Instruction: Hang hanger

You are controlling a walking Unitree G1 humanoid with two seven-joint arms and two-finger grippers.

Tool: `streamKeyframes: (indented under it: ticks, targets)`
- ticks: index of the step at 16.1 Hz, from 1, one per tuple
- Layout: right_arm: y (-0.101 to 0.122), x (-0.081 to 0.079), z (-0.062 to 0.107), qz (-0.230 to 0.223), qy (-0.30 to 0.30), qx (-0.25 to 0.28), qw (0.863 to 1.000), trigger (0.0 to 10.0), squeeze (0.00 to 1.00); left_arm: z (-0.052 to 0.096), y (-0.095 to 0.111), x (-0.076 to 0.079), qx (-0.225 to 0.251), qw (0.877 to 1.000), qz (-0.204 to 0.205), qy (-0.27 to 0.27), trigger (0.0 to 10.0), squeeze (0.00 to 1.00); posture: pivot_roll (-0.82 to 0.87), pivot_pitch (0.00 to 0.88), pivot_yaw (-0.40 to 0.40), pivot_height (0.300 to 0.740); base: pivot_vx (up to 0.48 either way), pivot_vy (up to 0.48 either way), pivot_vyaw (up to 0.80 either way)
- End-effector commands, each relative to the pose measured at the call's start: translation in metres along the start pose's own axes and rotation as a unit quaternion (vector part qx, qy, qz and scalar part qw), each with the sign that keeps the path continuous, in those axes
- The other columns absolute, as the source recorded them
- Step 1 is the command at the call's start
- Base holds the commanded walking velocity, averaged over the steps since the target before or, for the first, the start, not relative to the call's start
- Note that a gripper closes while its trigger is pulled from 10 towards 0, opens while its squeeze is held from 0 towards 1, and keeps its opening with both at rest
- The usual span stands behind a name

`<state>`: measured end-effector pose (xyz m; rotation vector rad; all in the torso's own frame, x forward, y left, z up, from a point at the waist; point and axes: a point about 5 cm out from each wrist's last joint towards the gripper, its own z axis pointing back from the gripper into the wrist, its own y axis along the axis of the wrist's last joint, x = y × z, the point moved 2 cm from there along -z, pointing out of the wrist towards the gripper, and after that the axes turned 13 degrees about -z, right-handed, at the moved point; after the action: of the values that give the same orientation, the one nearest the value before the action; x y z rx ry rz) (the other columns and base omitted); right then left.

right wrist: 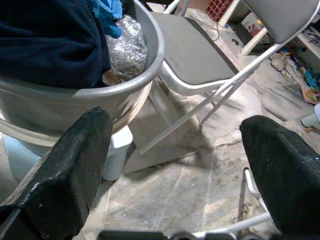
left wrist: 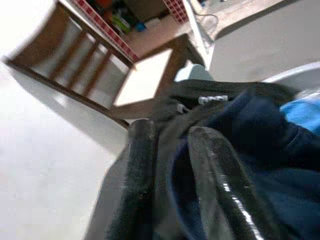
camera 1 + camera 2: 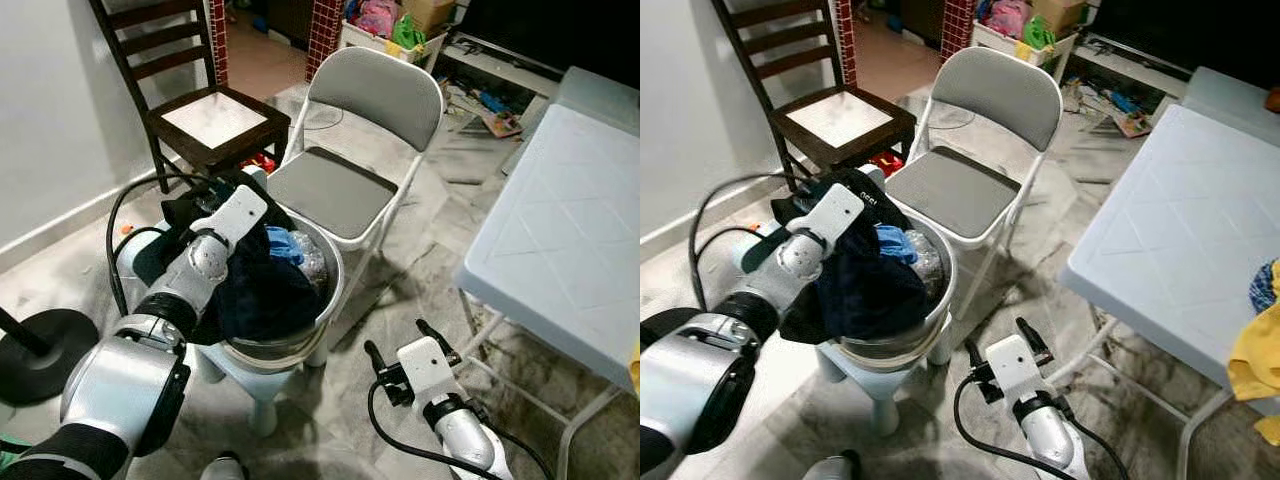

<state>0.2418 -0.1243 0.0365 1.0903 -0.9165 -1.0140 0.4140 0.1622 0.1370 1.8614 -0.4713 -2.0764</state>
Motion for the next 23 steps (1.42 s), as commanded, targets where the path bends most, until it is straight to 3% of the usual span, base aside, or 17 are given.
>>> streamKeyframes:
  ticks: [1, 2, 3, 4, 5, 6, 7, 8, 10, 14, 15, 17, 19, 21, 22, 23]
  targets:
    - [0.005, 0.003, 0.000, 0.003, 0.001, 0.006, 1.000, 10.0, 0.00, 0.000, 0.007, 0.000, 0.023, 0.999, -0.031, 0.003, 10.0, 1.00, 0.05, 0.110, -0.144, 0.740, 0.000, 0.000, 0.00]
    - [0.006, 0.003, -0.001, 0.005, 0.005, 0.007, 1.000, 10.0, 0.00, 0.001, 0.017, -0.003, 0.081, 0.991, -0.108, 0.011, 10.0, 1.00, 0.06, 0.112, -0.148, 0.740, 0.000, 0.000, 0.00]
    - [0.006, 0.002, -0.002, 0.005, 0.006, 0.007, 1.000, 10.0, 0.00, 0.002, 0.022, -0.003, 0.105, 0.985, -0.133, 0.013, 10.0, 1.00, 0.06, 0.115, -0.145, 0.740, 0.000, 0.000, 0.00]
    - [0.008, 0.000, -0.004, 0.004, 0.008, 0.009, 1.000, 10.0, 0.00, 0.002, 0.028, -0.014, 0.129, 0.980, -0.145, 0.045, 10.0, 1.00, 0.06, 0.113, -0.144, 0.740, 0.000, 0.000, 0.00]
    - [0.008, -0.001, -0.004, 0.004, 0.009, 0.009, 1.000, 10.0, 0.00, 0.000, 0.026, -0.023, 0.112, 0.988, -0.083, 0.062, 10.0, 1.00, 0.06, 0.113, -0.140, 0.740, 0.000, 0.000, 0.00]
    - [0.007, -0.001, -0.003, 0.003, 0.007, 0.009, 1.000, 10.0, 0.00, -0.002, 0.016, -0.031, 0.066, 0.994, 0.044, 0.075, 10.0, 1.00, 0.05, 0.112, -0.134, 0.740, 0.000, 0.000, 0.00]
    - [0.005, -0.001, -0.001, 0.000, 0.002, 0.007, 1.000, 10.0, 0.00, -0.001, 0.002, -0.024, 0.010, 0.977, 0.200, 0.070, 10.0, 1.00, 0.05, 0.112, -0.128, 0.740, 0.000, 0.000, 0.00]
    - [0.004, 0.000, 0.000, -0.001, 0.000, 0.006, 1.000, 10.0, 0.00, 0.001, -0.003, -0.012, -0.013, 0.960, 0.274, 0.054, 10.0, 1.00, 0.05, 0.112, -0.126, 0.740, 0.000, 0.000, 0.00]
    - [0.004, -0.001, 0.001, -0.002, -0.001, 0.005, 1.000, 10.0, 0.00, 0.011, -0.009, 0.016, -0.025, 0.942, 0.332, 0.046, 10.0, 1.00, 0.05, 0.111, -0.128, 0.740, 0.000, 0.000, 0.00]
    - [0.004, -0.001, -0.002, 0.002, 0.009, 0.005, 1.000, 10.0, 0.00, 0.029, -0.004, 0.066, -0.056, 0.888, 0.456, -0.022, 10.0, 1.00, 0.07, 0.113, -0.141, 0.740, 0.000, 0.000, 0.00]
    - [0.005, -0.001, -0.002, 0.003, 0.011, 0.005, 1.000, 10.0, 0.00, 0.033, -0.001, 0.069, -0.045, 0.883, 0.465, -0.033, 10.0, 1.00, 0.07, 0.115, -0.148, 0.740, 0.000, 0.000, 0.00]
    - [0.004, -0.001, -0.002, 0.005, 0.013, 0.004, 1.000, 10.0, 0.00, 0.050, 0.006, 0.071, 0.028, 0.887, 0.457, -0.054, 10.0, 1.00, 0.07, 0.120, -0.154, 0.740, 0.000, 0.000, 0.00]
    - [0.003, 0.000, -0.002, 0.005, 0.014, 0.002, 1.000, 10.0, 0.00, 0.070, -0.001, 0.065, 0.094, 0.909, 0.402, -0.064, 10.0, 1.00, 0.08, 0.122, -0.154, 0.740, 0.000, 0.000, 0.00]
    - [0.003, -0.001, -0.003, 0.003, 0.015, 0.001, 1.000, 10.0, 0.00, 0.080, -0.021, 0.072, 0.064, 0.911, 0.397, -0.095, 10.0, 1.00, 0.09, 0.121, -0.153, 0.740, 0.000, 0.000, 0.00]
    - [0.003, -0.002, -0.003, 0.003, 0.016, 0.002, 1.000, 10.0, 0.00, 0.081, -0.029, 0.076, 0.038, 0.902, 0.416, -0.110, 10.0, 1.00, 0.09, 0.121, -0.152, 0.740, 0.000, 0.000, 0.00]
    - [0.003, -0.002, -0.004, 0.004, 0.018, 0.002, 1.000, 10.0, 0.00, 0.086, -0.035, 0.080, 0.008, 0.881, 0.457, -0.125, 10.0, 1.00, 0.09, 0.121, -0.151, 0.740, 0.000, 0.000, 0.00]
